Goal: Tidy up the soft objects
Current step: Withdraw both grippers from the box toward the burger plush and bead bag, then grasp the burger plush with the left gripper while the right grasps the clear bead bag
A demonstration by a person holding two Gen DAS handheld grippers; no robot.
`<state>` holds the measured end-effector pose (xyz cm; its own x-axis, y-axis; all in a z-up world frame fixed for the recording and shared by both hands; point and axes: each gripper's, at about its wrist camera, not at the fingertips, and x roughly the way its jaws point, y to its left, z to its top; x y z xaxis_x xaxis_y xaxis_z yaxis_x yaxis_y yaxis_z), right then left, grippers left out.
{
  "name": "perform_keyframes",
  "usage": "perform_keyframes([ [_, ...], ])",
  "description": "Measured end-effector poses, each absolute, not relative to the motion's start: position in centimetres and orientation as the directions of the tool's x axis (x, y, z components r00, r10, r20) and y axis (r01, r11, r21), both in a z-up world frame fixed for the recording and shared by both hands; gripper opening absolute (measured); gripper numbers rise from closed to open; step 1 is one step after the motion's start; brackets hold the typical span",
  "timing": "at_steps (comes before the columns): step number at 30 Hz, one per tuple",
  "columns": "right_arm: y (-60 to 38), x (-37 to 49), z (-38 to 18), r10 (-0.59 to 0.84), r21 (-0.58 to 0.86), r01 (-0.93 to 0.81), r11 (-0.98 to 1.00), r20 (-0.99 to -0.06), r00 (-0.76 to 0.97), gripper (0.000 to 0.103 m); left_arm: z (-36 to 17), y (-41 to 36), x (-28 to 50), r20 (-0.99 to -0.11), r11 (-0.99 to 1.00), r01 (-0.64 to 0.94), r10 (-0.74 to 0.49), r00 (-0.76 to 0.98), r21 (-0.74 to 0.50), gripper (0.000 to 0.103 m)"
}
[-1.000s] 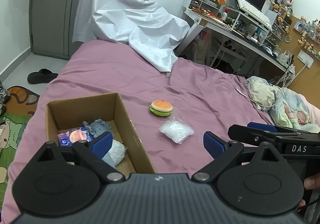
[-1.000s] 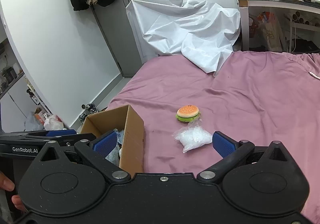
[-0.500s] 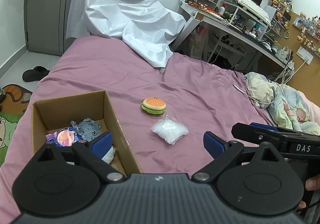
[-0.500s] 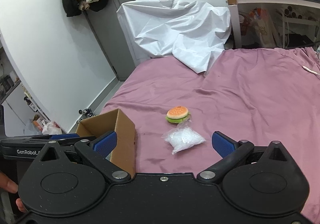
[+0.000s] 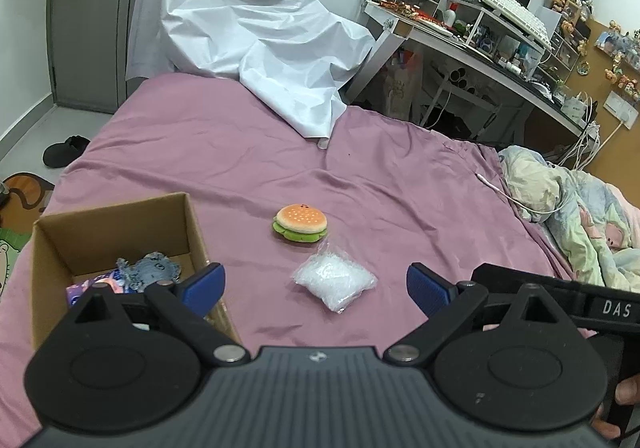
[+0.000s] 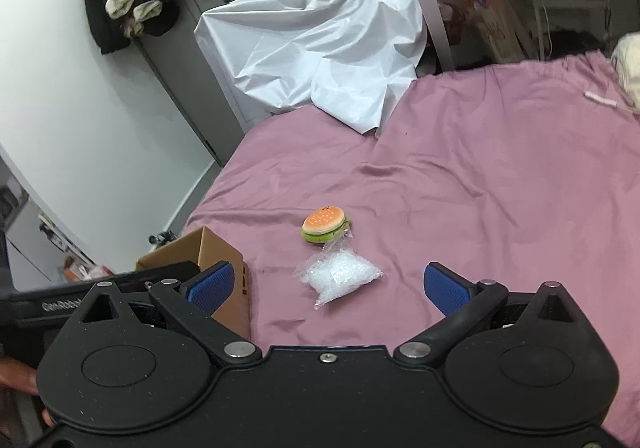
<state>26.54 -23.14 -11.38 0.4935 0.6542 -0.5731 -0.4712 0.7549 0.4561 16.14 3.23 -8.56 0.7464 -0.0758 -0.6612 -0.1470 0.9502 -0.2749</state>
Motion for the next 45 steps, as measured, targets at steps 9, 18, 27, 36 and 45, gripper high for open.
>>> perform_keyframes([
  [9, -22.4, 28.5, -13.1, 0.676, 0.526, -0.425, 0.737, -0.579, 0.456, 0.101, -9.6, 2.9, 18.6, -0.676, 0.945, -0.171, -0.067, 0.734, -0.279, 0.096],
  [18, -21.3, 30.9, -16.3, 0.687, 0.611, -0.316, 0.725, -0.614, 0.388, 0.082, -10.5, 3.6, 20.9, -0.688, 0.926, -0.237, -0.032, 0.725, -0.293, 0.092],
  [27, -19.3, 33.2, -19.6, 0.69, 0.667, -0.194, 0.719, -0.654, 0.311, 0.066, -11.4, 5.2, 22.2, -0.7, 0.891, -0.321, 0.004, 0.714, -0.322, 0.076],
  [36, -17.4, 34.3, -22.9, 0.702, 0.708, -0.074, 0.703, -0.672, 0.235, 0.066, -12.1, 5.6, 23.5, -0.71, 0.87, -0.35, 0.001, 0.705, -0.346, 0.073],
  [45, -16.8, 36.6, -23.3, 0.725, 0.728, -0.082, 0.681, -0.654, 0.217, 0.035, -13.0, 5.3, 25.3, -0.734, 0.853, -0.388, 0.009, 0.679, -0.349, 0.073],
])
